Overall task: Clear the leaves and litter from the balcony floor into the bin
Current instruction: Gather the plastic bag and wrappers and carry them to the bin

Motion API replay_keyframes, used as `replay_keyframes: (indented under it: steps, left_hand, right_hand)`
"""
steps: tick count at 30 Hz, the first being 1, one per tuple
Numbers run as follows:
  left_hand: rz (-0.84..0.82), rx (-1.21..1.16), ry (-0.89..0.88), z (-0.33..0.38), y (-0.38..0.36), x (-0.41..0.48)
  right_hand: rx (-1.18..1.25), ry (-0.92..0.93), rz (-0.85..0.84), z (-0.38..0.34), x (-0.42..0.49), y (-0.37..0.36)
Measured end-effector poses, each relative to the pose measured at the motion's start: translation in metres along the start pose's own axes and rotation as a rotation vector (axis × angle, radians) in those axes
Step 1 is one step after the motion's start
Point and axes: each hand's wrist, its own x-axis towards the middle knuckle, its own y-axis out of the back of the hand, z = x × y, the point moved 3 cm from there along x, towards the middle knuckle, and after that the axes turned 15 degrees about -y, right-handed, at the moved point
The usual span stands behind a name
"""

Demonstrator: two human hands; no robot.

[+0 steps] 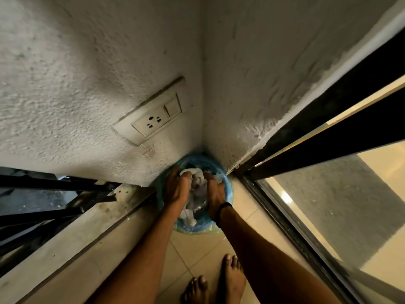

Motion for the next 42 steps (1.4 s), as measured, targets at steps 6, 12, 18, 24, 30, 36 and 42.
replay_keyframes:
  steps: [6, 12, 18, 24, 30, 36, 42]
  left_hand:
    - [-0.009, 0.060, -0.031, 0.033, 0.018, -0.044]
    - [-0.012, 0.023, -0.124, 0.046, 0.033, -0.081]
    - [0.006, 0.119, -0.211, 0.067, 0.054, -0.143]
    - [-0.061, 0.347, -0.441, 0.090, 0.066, -0.184]
    - [-0.162, 0.436, -0.707, 0.116, 0.049, -0.239]
    - [-0.436, 0.572, -0.823, 0.114, -0.020, -0.325]
    - [-0.718, 0.750, -0.981, 0.085, -0.105, -0.428]
  right_hand:
    - [-0.306, 0.115, 0.148, -0.001, -0.033, 0.006]
    - [-0.622, 0.160, 0.195, 0.005, -0.045, 0.003]
    - [-0.356, 0.181, 0.254, 0.013, -0.127, 0.019]
    - [-0.081, 0.115, 0.259, 0.033, -0.177, 0.043]
    - [0.142, 0.138, 0.338, 0.046, -0.248, 0.097]
    - [0.396, 0.113, 0.484, 0.111, -0.273, 0.207]
    - [0.652, 0.002, 0.611, 0.227, -0.278, 0.342]
